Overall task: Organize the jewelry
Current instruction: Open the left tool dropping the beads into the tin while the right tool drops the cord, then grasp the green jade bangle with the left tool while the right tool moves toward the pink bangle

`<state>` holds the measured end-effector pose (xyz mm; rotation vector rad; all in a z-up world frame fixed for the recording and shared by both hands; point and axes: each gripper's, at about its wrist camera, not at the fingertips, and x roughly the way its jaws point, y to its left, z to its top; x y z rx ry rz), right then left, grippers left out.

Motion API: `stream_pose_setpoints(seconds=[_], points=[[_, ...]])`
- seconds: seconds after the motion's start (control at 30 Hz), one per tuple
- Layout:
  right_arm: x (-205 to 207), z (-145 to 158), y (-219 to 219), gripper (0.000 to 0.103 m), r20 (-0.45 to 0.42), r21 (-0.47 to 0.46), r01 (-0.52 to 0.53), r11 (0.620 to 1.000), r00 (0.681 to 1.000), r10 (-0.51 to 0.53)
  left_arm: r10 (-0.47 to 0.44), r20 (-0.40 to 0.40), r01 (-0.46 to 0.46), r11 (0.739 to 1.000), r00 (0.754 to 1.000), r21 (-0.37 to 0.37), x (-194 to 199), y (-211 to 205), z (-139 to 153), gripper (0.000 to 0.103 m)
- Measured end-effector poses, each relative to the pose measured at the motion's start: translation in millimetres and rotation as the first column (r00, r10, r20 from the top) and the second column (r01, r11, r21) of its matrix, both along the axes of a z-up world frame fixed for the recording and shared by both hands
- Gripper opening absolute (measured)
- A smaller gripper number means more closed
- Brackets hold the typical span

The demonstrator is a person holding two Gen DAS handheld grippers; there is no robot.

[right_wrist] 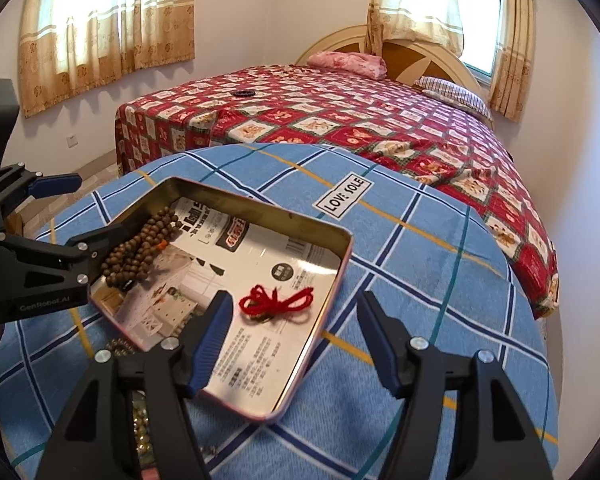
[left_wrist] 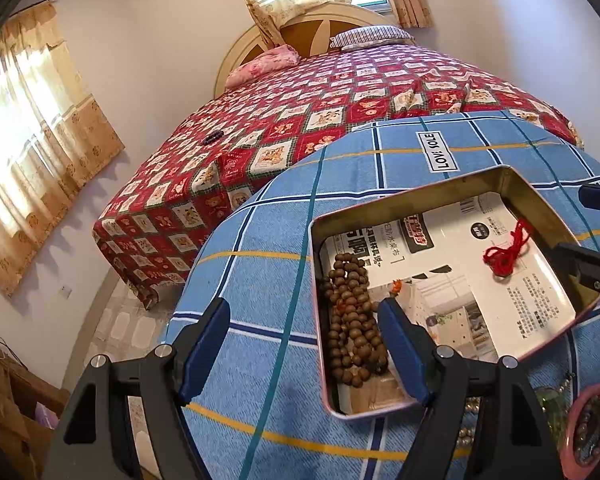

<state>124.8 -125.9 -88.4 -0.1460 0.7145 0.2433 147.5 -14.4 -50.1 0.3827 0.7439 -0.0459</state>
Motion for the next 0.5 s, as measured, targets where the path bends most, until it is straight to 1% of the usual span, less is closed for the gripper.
stream_pose_setpoints(seconds=[0.17, 0.27, 0.43, 0.5], points=[[-10.1, -1.9, -1.4, 0.07, -0.006, 0.009, 0.001, 1.0, 1.0, -0.001, -0.003, 0.0, 0.003, 1.0, 1.0, -0.007, -11.6, -1.8, 1.3, 0.077], [-15.8, -2.5, -3.9, 0.072, -0.005, 0.018, 0.006, 1.0, 1.0, -0.006, 0.001, -0.003, -0.001, 1.0, 1.0, -0.012, -21.6, -0.2, 0.6, 0.077], [-26.5, -7.2, -9.8, 0.073, -0.023, 0.035, 0.021, 0.999, 1.0, -0.02, 0.01, -0.022, -0.011, 0.999, 1.0, -0.037, -44.3, 5.1, -5.1, 0.077], [-34.7, -10.8, -11.0, 0.073, -0.032, 0.033, 0.019, 0.999, 0.999, -0.018, 0.006, -0.045, -0.008, 0.999, 0.999, -0.042, -56.3, 6.9, -10.1, 0.077]])
